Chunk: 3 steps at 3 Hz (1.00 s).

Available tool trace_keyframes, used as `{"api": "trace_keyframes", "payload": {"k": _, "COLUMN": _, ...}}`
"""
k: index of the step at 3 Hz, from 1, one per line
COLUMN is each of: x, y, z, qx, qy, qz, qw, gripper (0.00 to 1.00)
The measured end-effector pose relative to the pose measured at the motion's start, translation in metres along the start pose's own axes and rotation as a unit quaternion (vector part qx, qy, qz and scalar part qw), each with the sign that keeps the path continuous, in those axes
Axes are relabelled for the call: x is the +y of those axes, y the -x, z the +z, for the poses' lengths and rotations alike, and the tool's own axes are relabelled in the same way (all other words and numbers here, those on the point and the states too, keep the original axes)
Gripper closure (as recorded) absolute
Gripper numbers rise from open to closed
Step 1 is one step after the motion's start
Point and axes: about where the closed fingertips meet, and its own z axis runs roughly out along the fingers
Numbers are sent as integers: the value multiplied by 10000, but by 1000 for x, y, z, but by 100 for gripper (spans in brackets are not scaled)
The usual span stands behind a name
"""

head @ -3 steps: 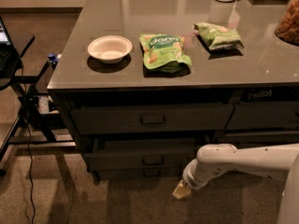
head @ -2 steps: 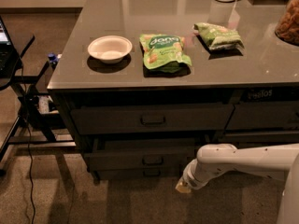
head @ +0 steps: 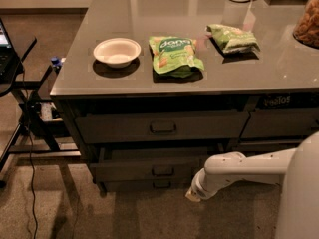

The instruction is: Close middle drawer

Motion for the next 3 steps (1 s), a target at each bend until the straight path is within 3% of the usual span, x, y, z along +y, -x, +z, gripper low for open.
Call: {"api": "trace_keyframes", "payload": {"k": 3, "x": -73, "y": 7, "z": 10, "qx": 247, "qy": -845, "qz": -75, "qw": 9961, "gripper": 100}}
